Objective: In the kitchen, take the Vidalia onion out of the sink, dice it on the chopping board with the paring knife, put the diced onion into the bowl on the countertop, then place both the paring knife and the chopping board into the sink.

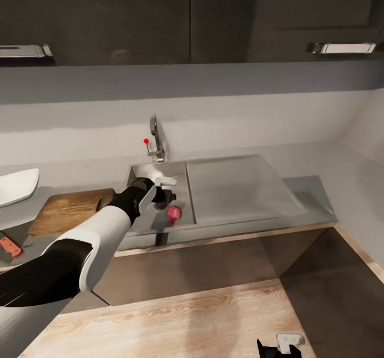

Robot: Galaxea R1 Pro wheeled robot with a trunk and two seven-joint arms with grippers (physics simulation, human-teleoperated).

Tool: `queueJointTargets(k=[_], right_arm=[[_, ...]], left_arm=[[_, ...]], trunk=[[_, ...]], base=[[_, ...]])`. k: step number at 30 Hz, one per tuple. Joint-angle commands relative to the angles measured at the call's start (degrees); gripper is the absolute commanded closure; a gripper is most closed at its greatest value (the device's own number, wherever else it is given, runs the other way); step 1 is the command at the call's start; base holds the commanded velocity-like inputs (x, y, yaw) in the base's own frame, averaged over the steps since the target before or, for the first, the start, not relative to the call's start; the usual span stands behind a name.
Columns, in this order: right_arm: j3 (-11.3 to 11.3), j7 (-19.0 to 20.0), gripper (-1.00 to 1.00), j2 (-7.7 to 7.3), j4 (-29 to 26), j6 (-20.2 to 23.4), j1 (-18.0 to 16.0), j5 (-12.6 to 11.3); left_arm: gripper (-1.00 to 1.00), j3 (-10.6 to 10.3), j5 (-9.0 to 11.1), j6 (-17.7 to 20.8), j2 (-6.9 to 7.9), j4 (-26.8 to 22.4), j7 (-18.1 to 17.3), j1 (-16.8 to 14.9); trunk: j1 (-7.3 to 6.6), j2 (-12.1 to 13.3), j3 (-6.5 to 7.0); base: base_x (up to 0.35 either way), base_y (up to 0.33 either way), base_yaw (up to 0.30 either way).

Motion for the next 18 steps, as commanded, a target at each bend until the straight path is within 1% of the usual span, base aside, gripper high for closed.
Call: queueJointTargets(k=[1, 8, 18], right_arm=[[0.49, -0.38, -1.0, -0.07, -0.05, -0.2, -0.05, -0.47], [0.49, -0.38, -1.0, -0.07, -0.05, -0.2, -0.05, -0.47], [0.48, -0.38, -1.0, -0.07, -0.05, -0.17, -0.05, -0.47]], left_arm=[[-1.0, -0.48, 0.57, 0.25, 0.04, -0.06, 0.14, 0.03], [-1.0, -0.47, 0.57, 0.25, 0.08, -0.06, 0.14, 1.68], [-1.0, -0.48, 0.57, 0.25, -0.03, -0.06, 0.14, 2.27]], trunk=[[0.04, -0.09, -0.18], [0.04, -0.09, -0.83], [0.04, -0.09, -1.74]], base=[[0.201, -0.059, 0.0], [0.144, -0.02, 0.0], [0.11, -0.007, 0.0]])
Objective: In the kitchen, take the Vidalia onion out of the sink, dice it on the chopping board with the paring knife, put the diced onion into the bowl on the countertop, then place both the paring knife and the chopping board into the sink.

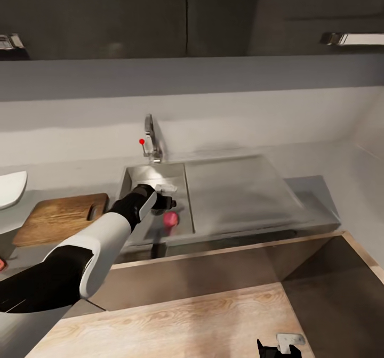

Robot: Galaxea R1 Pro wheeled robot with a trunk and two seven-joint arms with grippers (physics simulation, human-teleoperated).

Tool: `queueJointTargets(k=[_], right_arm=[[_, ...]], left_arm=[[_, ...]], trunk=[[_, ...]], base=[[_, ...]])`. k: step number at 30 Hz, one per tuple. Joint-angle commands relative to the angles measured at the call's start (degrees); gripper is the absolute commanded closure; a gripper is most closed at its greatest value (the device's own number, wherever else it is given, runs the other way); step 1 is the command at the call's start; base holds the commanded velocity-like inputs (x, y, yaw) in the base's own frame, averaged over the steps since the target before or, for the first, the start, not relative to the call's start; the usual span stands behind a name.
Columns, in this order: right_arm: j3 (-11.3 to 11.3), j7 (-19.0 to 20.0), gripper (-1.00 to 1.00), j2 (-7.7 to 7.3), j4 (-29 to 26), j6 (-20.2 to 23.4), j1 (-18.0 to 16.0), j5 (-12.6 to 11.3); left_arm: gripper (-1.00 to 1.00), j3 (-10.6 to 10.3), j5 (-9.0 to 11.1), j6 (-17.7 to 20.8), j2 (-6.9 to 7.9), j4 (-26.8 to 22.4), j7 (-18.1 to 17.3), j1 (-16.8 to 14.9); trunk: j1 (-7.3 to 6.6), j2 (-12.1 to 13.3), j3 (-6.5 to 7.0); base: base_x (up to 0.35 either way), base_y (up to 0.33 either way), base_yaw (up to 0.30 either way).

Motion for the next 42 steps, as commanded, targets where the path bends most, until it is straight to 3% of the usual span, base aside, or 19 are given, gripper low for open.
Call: queueJointTargets(k=[1, 12, 42], right_arm=[[0.49, -0.38, -1.0, -0.07, -0.05, -0.22, -0.05, -0.47], [0.49, -0.38, -1.0, -0.07, -0.05, -0.2, -0.05, -0.48], [0.49, -0.38, -1.0, -0.07, -0.05, -0.17, -0.05, -0.47]], left_arm=[[-1.0, -0.47, 0.57, 0.25, 0.05, -0.06, 0.14, 0.07], [-1.0, -0.47, 0.57, 0.28, 0.03, -0.06, 0.14, 1.93], [-1.0, -0.47, 0.57, 0.43, -0.04, -0.06, 0.14, 2.95]], trunk=[[0.04, -0.09, -0.18], [0.04, -0.09, -1.19], [0.04, -0.09, -3.94]], base=[[0.185, -0.093, 0.0], [0.07, -0.044, 0.0], [0.0, 0.0, 0.0]])
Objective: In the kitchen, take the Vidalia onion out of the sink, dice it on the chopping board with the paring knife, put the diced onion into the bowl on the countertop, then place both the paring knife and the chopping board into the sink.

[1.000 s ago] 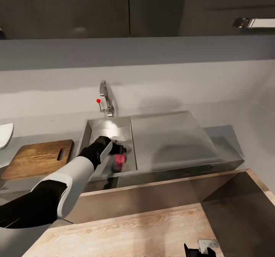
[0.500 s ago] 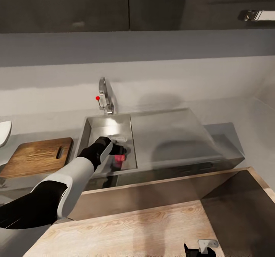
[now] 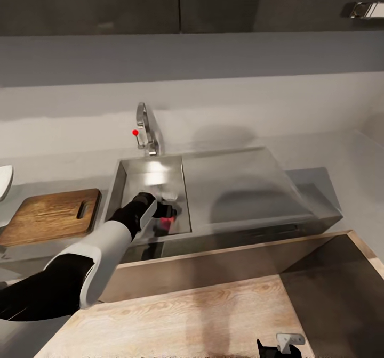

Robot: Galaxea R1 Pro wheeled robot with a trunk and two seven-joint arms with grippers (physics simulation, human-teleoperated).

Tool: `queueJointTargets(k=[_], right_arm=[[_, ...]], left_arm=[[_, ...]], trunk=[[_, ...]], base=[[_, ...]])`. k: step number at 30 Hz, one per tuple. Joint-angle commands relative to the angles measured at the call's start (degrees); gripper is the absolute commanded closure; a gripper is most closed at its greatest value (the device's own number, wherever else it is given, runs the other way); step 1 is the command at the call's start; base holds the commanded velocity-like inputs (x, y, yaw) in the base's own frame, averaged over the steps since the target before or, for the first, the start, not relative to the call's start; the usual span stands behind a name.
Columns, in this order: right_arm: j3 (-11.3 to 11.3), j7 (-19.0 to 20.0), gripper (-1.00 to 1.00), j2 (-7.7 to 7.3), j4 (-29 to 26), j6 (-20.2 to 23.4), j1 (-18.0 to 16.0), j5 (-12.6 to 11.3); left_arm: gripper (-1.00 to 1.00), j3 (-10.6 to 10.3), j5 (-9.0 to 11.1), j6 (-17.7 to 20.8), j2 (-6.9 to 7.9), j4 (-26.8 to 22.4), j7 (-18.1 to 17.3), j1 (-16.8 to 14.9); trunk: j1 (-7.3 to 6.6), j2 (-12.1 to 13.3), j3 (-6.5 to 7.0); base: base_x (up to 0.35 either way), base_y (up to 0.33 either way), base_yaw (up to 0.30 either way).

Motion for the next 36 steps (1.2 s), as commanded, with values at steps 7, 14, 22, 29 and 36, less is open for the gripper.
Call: queueJointTargets(k=[7, 14, 22, 29, 36], right_arm=[[0.49, -0.39, -1.0, -0.07, -0.05, -0.19, -0.05, -0.49], [0.44, -0.4, -1.0, -0.11, -0.05, -0.19, -0.05, -0.47], [0.35, -0.26, -1.0, -0.15, 2.48, -0.27, -0.05, -0.59], [0.38, -0.3, -1.0, -0.15, 2.66, -0.28, -0.05, -0.64], [0.4, -0.37, -1.0, -0.13, 2.67, -0.27, -0.05, -0.65]], left_arm=[[-1.0, -0.47, 0.6, 0.34, 0.05, -0.07, 0.13, 0.33], [-1.0, -0.41, 0.57, 0.42, 0.05, -0.15, 0.27, 0.36], [-1.0, -0.4, 0.57, 0.42, 0.05, -0.23, 0.39, 0.36], [1.0, -0.39, 0.57, 0.42, 0.05, -0.35, 0.41, 0.36], [1.0, -0.38, 0.57, 0.42, 0.05, -0.41, 0.48, 0.36]], trunk=[[0.02, -0.09, -0.72], [0.02, -0.09, -1.22], [0.02, -0.09, -1.29], [0.02, -0.09, -1.29], [0.02, -0.09, -1.29]], base=[[0.0, 0.0, 0.0], [0.0, 0.0, 0.0], [0.0, 0.0, 0.0], [0.0, 0.0, 0.0], [0.0, 0.0, 0.0]])
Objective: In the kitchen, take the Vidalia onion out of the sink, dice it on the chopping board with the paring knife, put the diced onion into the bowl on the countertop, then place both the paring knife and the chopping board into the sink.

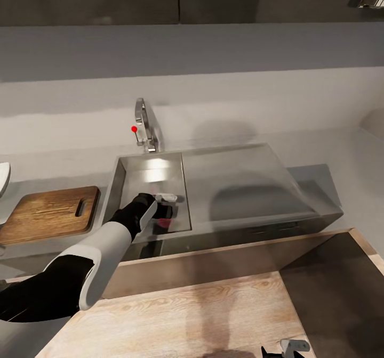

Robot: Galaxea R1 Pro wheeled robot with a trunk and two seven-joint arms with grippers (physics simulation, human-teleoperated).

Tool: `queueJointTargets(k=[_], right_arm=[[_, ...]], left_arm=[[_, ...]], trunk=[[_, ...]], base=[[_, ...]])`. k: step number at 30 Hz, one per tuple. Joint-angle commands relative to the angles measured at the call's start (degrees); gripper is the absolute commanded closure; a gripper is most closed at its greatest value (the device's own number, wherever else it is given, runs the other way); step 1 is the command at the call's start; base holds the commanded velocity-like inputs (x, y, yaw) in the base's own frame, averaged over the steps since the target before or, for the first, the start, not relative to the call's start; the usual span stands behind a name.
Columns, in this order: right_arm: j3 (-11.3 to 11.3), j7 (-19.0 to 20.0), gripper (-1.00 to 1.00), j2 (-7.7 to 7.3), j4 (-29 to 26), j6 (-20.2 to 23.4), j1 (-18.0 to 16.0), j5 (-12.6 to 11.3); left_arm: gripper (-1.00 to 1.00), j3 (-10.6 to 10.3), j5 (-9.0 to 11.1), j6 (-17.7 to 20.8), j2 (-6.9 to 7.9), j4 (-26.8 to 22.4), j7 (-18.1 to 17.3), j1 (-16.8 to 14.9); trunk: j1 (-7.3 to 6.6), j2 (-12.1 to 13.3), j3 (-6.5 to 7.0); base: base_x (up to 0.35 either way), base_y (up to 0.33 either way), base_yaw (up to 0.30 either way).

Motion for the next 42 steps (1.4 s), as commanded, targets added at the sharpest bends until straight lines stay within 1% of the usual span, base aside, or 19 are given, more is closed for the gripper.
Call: queueJointTargets(k=[1, 9, 15, 20, 23, 28, 29, 32, 33, 35, 38, 42], right_arm=[[0.49, -0.38, -1.0, -0.04, -0.05, -0.19, -0.04, -0.47], [0.48, -0.38, -1.0, -0.02, -0.05, -0.2, -0.04, -0.55], [0.49, -0.38, -1.0, 0.0, -0.05, -0.2, -0.04, -0.56], [0.49, -0.39, -1.0, 0.0, -0.05, -0.2, -0.04, -0.56], [0.49, -0.39, -1.0, 0.0, -0.05, -0.2, -0.04, -0.56], [0.49, -0.36, -1.0, 0.0, -0.05, -0.2, -0.04, -0.56], [0.49, -0.34, -1.0, 0.0, -0.05, -0.2, -0.04, -0.56], [0.49, -0.32, -1.0, 0.0, -0.05, -0.2, -0.04, -0.56], [0.49, -0.33, -1.0, 0.0, -0.05, -0.2, -0.04, -0.56], [0.49, -0.31, -1.0, 0.0, -0.05, -0.2, -0.04, -0.56], [0.49, -0.37, -1.0, 0.0, -0.05, -0.25, -0.04, -0.54], [0.5, -0.39, -1.0, 0.03, -0.04, -0.32, -0.04, -0.49]], left_arm=[[1.0, -0.51, 0.27, 0.26, 0.09, -0.06, 0.12, -0.03], [1.0, -0.45, 0.34, 0.26, 0.15, -0.13, 0.12, -0.03], [1.0, -0.42, 0.36, 0.31, 0.19, -1.04, 0.17, -0.03], [1.0, -0.3, 0.36, 0.83, 0.34, -3.74, 0.21, -0.03], [1.0, -0.26, 0.36, 2.46, 0.46, -6.61, 0.21, -0.03], [1.0, -0.29, 0.36, 8.51, 0.72, -14.94, 0.21, -0.03], [1.0, -0.3, 0.36, 9.22, 0.75, -15.87, 0.21, -0.03], [1.0, -0.32, 0.36, 13.55, 1.22, -21.5, 0.21, 0.37], [1.0, -0.33, 0.36, 15.21, 1.88, -25.69, 0.21, 1.81], [1.0, -0.33, 0.34, 16.11, 3.02, -31.81, 0.21, 4.92], [1.0, -0.27, 0.35, 16.37, 3.76, -35.38, 0.21, 7.1], [1.0, -0.25, 0.3, 17.04, 4.28, -37.39, 0.21, 8.6]], trunk=[[0.03, -0.08, -0.08], [0.03, -0.08, -0.05], [0.03, -0.08, 0.36], [0.03, -0.08, 0.79], [0.03, -0.08, 1.05], [0.03, -0.08, 1.48], [0.03, -0.08, 1.57], [0.03, -0.08, 1.82], [0.03, -0.08, 1.91], [0.03, -0.08, 2.09], [0.03, -0.08, 2.36], [0.03, -0.08, 2.72]], base=[[0.0, 0.0, 0.0], [0.0, 0.0, -0.013], [0.0, 0.0, -0.112], [0.0, 0.0, -0.129], [0.0, 0.0, -0.13], [0.0, 0.0, -0.127], [0.0, 0.0, -0.125], [0.0, 0.0, -0.125], [0.0, 0.0, -0.124], [0.0, 0.0, -0.106], [-0.003, 0.002, -0.049], [-0.112, 0.086, 0.002]])
